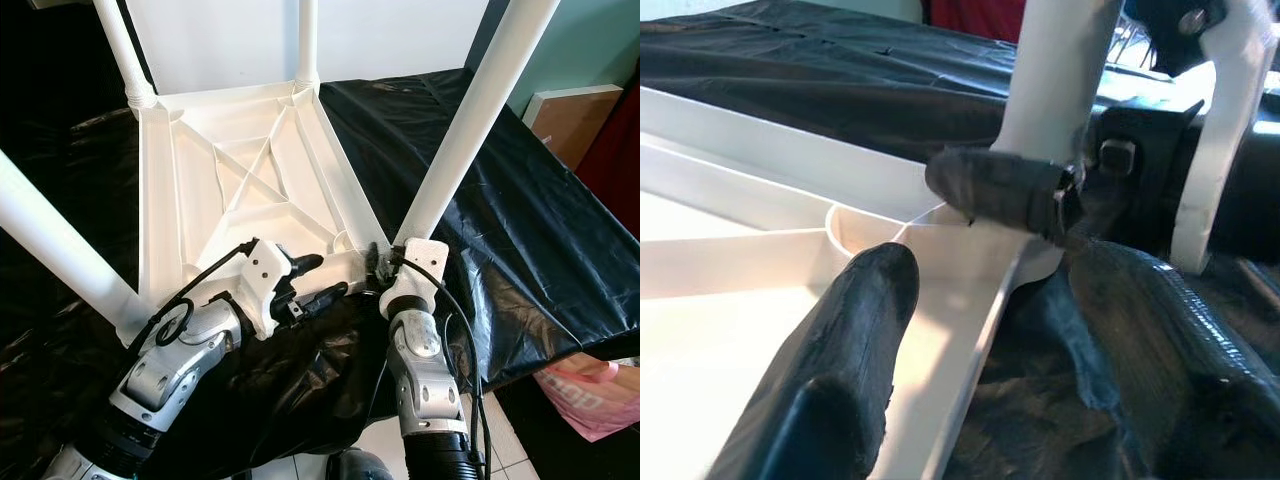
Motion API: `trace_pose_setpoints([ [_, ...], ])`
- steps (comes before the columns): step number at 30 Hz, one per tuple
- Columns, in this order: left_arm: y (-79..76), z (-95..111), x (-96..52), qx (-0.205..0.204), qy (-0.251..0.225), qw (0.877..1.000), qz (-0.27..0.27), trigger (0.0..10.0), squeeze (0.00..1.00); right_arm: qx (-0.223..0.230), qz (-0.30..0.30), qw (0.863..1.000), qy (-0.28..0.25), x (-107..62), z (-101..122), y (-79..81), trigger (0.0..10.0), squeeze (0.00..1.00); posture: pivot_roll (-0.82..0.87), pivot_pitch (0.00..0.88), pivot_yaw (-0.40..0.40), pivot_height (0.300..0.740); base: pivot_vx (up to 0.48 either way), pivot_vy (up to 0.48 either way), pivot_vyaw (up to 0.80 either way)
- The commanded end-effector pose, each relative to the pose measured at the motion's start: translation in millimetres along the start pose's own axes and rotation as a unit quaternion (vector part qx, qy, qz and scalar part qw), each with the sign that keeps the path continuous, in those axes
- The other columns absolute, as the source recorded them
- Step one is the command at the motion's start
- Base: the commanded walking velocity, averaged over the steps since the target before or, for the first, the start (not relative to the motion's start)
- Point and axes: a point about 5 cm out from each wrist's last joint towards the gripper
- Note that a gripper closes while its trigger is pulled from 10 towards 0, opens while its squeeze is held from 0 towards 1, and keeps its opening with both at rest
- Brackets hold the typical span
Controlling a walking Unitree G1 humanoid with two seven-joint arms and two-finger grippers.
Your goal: Building children table
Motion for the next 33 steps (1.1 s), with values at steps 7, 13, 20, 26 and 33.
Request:
trace_pose_setpoints([
  [7, -7.7, -1.3, -1.3, -0.005, 0.01, 0.999, -0.047, 10.0, 0.0, -0.023, 0.044, 0.998, -0.025, -7.1, -0.5, -18.9, 10.0, 1.0, -0.02, 0.156, -0.032, 0.74, 0.0, 0.0, 0.0],
  [13, -10.4, -1.3, 0.1, -0.009, 0.01, 0.999, -0.052, 10.0, 0.0, -0.035, 0.129, 0.99, -0.039, -1.9, 2.2, -28.2, 10.0, 0.0, -0.02, 0.164, -0.026, 0.74, 0.0, 0.0, 0.0],
  [20, -9.3, -0.6, -1.5, -0.008, 0.012, 0.999, -0.052, 10.0, 0.0, -0.057, 0.207, 0.975, -0.053, 6.9, 8.1, -33.2, 10.0, 0.0, -0.01, 0.163, -0.023, 0.74, 0.0, 0.0, 0.0],
  [26, -7.2, -0.3, -3.0, -0.005, 0.014, 0.999, -0.049, 10.0, 0.0, -0.071, 0.279, 0.956, -0.053, 10.1, 6.4, -30.6, 10.0, 0.0, -0.01, 0.153, -0.022, 0.74, 0.0, 0.0, 0.0],
  [33, -4.6, 2.5, 2.7, 0.002, 0.011, 0.999, -0.049, 10.0, 0.0, -0.115, 0.311, 0.941, -0.065, 21.7, 9.5, -34.9, 10.0, 0.0, -0.01, 0.143, -0.029, 0.74, 0.0, 0.0, 0.0],
])
Point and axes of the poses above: a point about 5 cm out from each wrist's last joint towards the gripper, its own x axis pointing out of the wrist towards the gripper, its own z axis along the axis of the wrist's last joint, y = z × x, and after that the axes turned 10 degrees about -x, right-handed
